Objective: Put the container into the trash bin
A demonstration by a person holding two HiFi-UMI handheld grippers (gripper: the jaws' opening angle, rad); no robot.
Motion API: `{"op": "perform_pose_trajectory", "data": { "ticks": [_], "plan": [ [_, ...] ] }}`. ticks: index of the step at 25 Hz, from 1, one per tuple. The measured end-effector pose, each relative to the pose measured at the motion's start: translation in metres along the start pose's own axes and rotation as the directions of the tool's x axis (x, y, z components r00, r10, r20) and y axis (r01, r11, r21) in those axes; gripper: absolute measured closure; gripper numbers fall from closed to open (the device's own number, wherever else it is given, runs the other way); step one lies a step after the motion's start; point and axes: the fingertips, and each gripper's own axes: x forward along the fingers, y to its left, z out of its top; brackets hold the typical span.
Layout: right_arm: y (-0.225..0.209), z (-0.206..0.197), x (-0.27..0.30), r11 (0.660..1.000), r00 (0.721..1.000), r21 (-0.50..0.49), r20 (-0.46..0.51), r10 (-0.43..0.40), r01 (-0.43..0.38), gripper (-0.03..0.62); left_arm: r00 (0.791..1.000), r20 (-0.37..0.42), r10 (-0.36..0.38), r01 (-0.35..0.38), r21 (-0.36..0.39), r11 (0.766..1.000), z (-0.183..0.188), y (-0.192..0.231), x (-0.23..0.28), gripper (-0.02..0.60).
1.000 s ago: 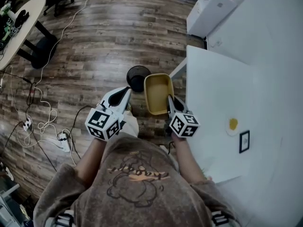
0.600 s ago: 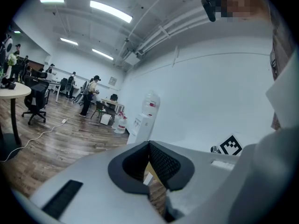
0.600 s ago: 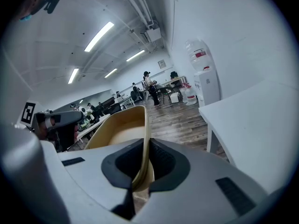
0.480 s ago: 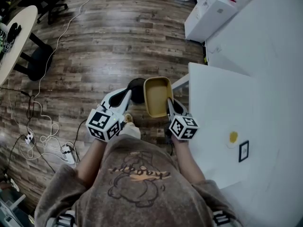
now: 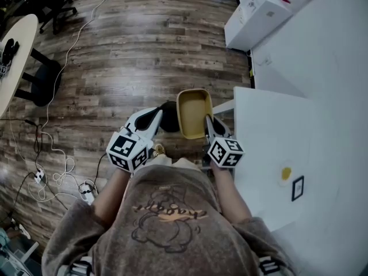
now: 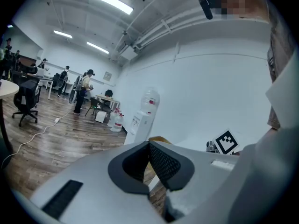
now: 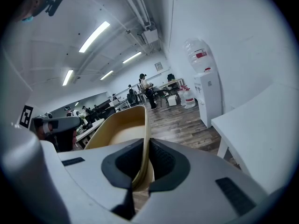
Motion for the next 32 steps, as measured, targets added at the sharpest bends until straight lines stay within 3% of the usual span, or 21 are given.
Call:
{"op": "perform_pose_trajectory", "data": {
  "ticks": [16, 32],
  "plan": [
    [-0.036, 0.023, 0.060, 0.998, 0.997, -0.018, -0.051, 0.056, -0.057, 0.568, 0.997, -0.027, 0.066, -0.067, -0.019, 0.998, -0.005, 0.029, 0.061, 0.578],
    [-0.081, -0.050, 0.166, 0.996, 0.982, -0.058, -0.180, 0.051, -0.062, 0.568, 0.987, -0.096, 0.130, -0.137, -0.079, 0.987, -0.092, 0.114, 0.123, 0.578]
  ]
}}
